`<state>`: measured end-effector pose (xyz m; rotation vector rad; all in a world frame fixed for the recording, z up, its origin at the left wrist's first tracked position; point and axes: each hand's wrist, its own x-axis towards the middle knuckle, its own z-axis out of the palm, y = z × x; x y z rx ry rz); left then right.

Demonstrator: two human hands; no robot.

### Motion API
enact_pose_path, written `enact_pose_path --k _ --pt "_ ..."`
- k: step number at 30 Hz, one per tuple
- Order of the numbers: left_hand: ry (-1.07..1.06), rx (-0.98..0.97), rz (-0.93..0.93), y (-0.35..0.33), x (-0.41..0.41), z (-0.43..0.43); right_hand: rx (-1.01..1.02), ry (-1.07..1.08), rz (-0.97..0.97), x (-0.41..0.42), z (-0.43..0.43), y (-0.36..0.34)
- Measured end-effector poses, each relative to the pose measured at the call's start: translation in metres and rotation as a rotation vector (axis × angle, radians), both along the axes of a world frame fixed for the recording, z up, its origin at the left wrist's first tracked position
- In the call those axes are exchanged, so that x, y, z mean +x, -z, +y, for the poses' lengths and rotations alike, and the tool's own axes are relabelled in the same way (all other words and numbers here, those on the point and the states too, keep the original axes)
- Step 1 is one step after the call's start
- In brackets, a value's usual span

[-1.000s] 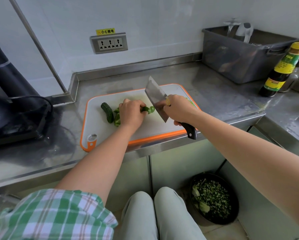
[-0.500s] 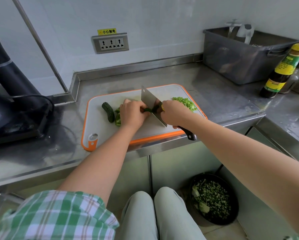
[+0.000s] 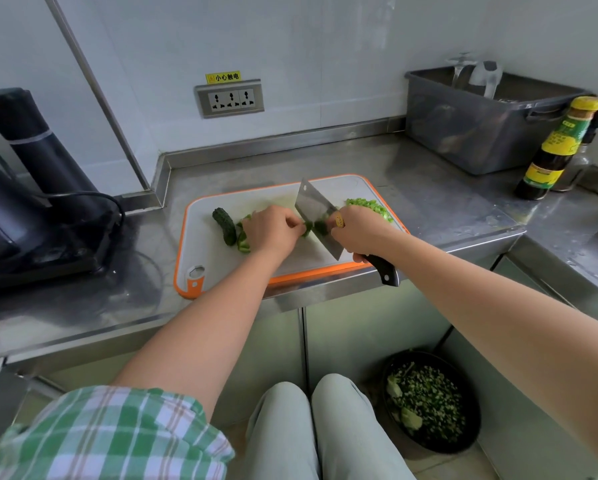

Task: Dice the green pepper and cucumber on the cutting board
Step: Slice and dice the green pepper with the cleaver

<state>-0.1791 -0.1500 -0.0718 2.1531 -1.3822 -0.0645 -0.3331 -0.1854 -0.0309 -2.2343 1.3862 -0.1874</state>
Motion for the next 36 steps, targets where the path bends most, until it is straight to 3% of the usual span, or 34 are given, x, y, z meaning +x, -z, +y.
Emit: enact_pose_path --k 3,5,7,17,21,30,36 --pt "0.146 -0.158 -0.322 0.003 0.007 0.007 -0.015 0.020 -0.019 -0.002 0.002 0.000" --pt "0.279 -0.159 -0.522 0.006 0.011 0.010 0.005 0.030 -0.024 -0.002 0.002 -0.003" --pt "0.331 -0.164 -0.572 0.013 0.010 0.014 0.048 0.018 -0.011 -0.001 0.002 -0.003" --pt "0.030 -0.158 -0.242 0.023 -0.009 0.019 -0.074 -0.093 0.134 -0.007 0.012 -0.005" --pt "-0.019 -0.161 -0.129 0.026 -0.011 0.018 -0.114 -0.079 0.090 -0.012 0.011 -0.010" --pt "-0.063 -0.137 0.002 0.031 -0.015 0.011 -0.209 -0.116 0.178 -0.006 0.016 -0.007" --pt "-0.189 -0.127 -0.013 0.027 -0.020 0.013 -0.215 -0.124 0.183 -0.008 0.016 -0.005"
